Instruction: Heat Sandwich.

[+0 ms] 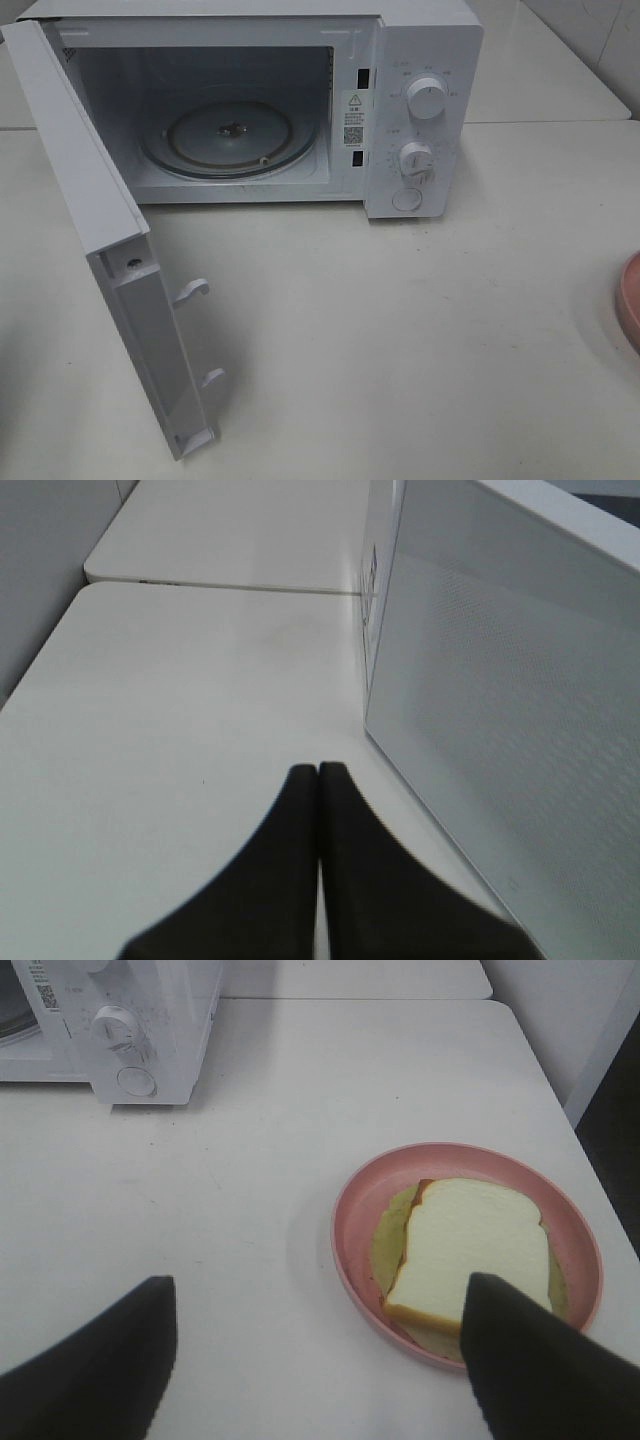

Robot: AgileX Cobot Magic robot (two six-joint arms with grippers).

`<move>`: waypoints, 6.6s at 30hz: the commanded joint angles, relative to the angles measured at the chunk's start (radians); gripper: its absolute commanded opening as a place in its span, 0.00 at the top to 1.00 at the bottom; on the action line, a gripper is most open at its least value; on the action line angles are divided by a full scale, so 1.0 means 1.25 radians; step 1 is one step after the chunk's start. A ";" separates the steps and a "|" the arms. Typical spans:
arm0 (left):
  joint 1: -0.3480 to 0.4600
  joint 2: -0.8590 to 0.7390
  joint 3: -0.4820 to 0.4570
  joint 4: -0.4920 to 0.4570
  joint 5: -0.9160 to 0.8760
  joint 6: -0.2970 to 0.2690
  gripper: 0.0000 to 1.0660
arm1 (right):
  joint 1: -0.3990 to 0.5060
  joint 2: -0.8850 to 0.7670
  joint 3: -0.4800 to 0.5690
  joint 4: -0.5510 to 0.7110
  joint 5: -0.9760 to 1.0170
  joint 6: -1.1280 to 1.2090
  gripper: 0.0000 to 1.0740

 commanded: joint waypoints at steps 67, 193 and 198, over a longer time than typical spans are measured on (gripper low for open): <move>-0.476 0.913 -0.245 -0.111 -0.794 0.069 1.00 | -0.006 -0.023 0.002 -0.001 -0.008 -0.008 0.30; -0.238 0.646 -0.526 -0.215 0.653 0.135 0.10 | -0.006 -0.023 0.002 -0.001 -0.008 -0.009 0.30; -0.136 0.585 -0.525 -0.133 0.718 0.081 0.10 | -0.006 -0.023 0.002 -0.001 -0.008 -0.009 0.30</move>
